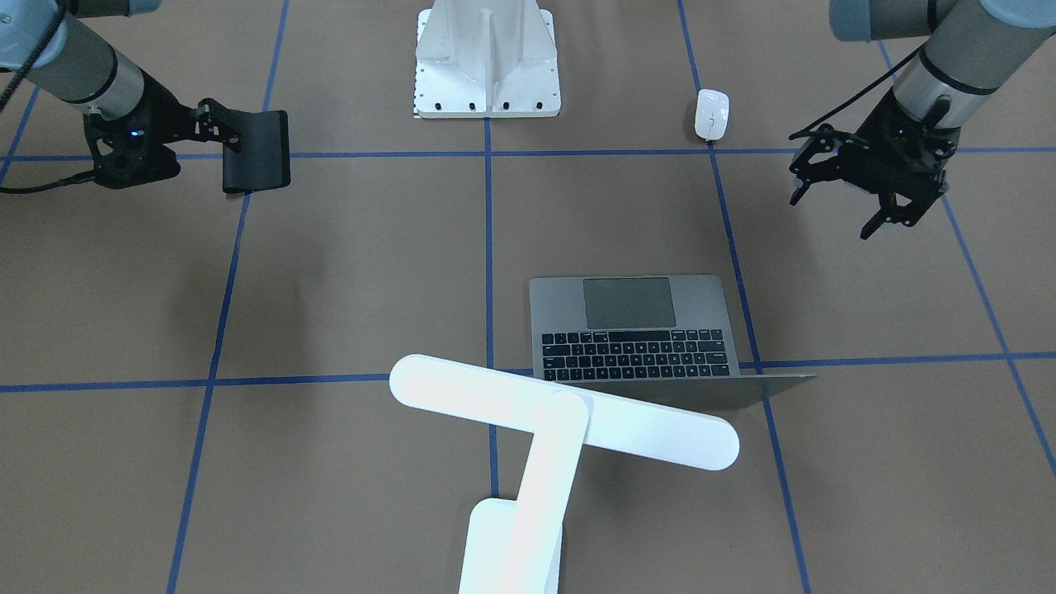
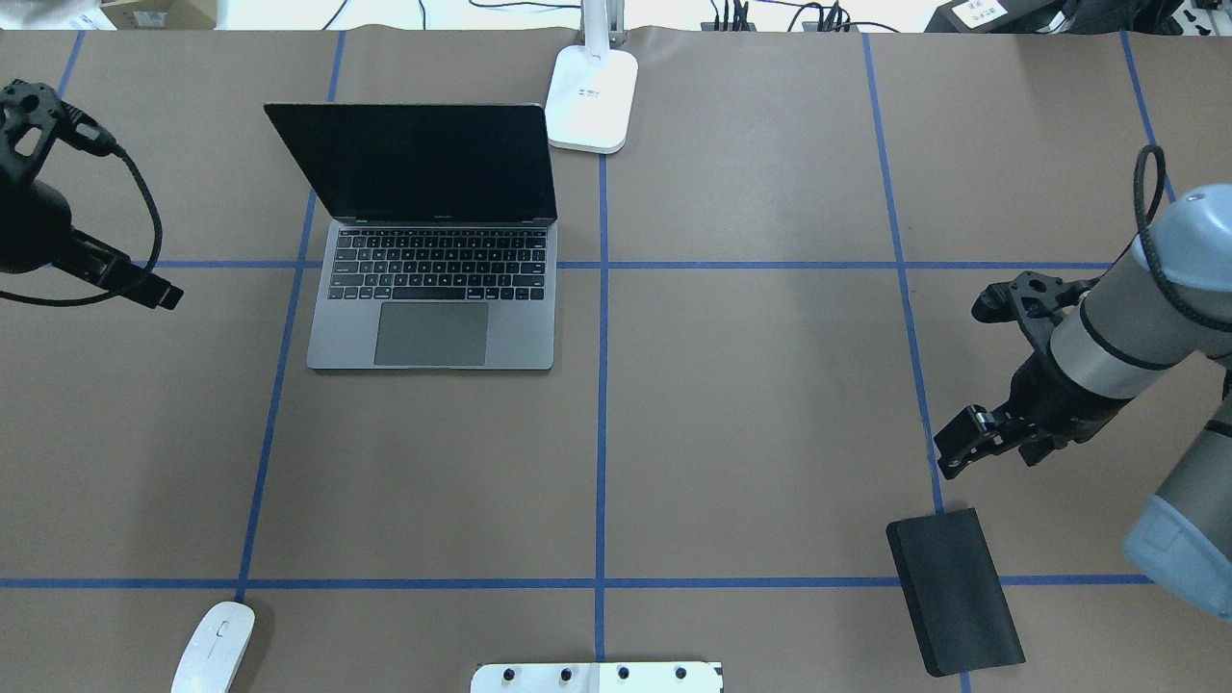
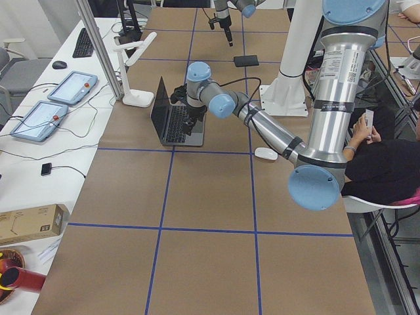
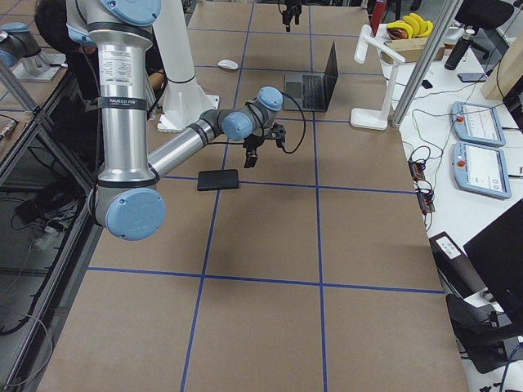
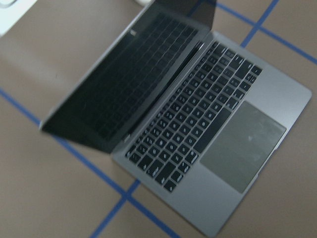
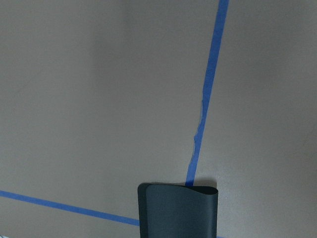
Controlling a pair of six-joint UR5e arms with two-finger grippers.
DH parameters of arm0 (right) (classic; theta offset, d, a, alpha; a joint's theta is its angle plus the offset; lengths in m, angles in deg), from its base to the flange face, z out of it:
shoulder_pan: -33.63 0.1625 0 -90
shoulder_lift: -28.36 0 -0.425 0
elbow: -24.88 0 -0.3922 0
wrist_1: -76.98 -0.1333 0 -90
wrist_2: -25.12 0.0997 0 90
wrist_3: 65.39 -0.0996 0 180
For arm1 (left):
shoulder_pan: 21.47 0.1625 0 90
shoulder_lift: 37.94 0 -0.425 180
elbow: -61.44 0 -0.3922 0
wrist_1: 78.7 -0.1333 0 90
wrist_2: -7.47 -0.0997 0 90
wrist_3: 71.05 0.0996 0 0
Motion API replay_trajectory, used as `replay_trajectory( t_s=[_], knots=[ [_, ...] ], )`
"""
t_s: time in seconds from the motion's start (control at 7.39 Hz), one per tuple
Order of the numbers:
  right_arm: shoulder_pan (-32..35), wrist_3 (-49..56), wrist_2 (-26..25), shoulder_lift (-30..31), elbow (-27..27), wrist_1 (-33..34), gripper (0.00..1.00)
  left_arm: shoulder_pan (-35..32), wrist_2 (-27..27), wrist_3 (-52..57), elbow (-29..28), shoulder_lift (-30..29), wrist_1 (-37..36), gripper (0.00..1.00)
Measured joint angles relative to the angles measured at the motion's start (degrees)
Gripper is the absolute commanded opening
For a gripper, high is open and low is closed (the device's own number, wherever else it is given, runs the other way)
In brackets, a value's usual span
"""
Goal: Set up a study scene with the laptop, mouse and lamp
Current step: 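Grasp the black mouse pad edge with the right gripper while the left arm withdraws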
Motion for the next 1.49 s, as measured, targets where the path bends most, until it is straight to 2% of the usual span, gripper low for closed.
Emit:
replay_trajectory(
  t_s=[0.41, 0.68, 0.95, 1.49],
  knots=[
    [-3.6, -0.9, -1.3, 2.4, 1.3, -6.5, 0.98, 9.3, -1.6, -16.2, 4.8, 6.0, 3.5, 1.0],
    [-5.8, -4.0, -1.8, 3.3, 4.3, -12.5, 0.98, 14.3, -3.5, -20.3, 5.2, 8.5, 6.4, 1.0],
    [-6.6, -4.7, -1.9, 4.5, 5.5, -15.0, 0.97, 15.5, -3.8, -20.9, 5.4, 9.7, 7.1, 1.0],
    [-8.3, -4.3, -1.9, 6.0, 7.4, -15.4, 0.92, 15.8, -3.8, -20.9, 5.5, 10.3, 7.6, 1.0]
  ],
)
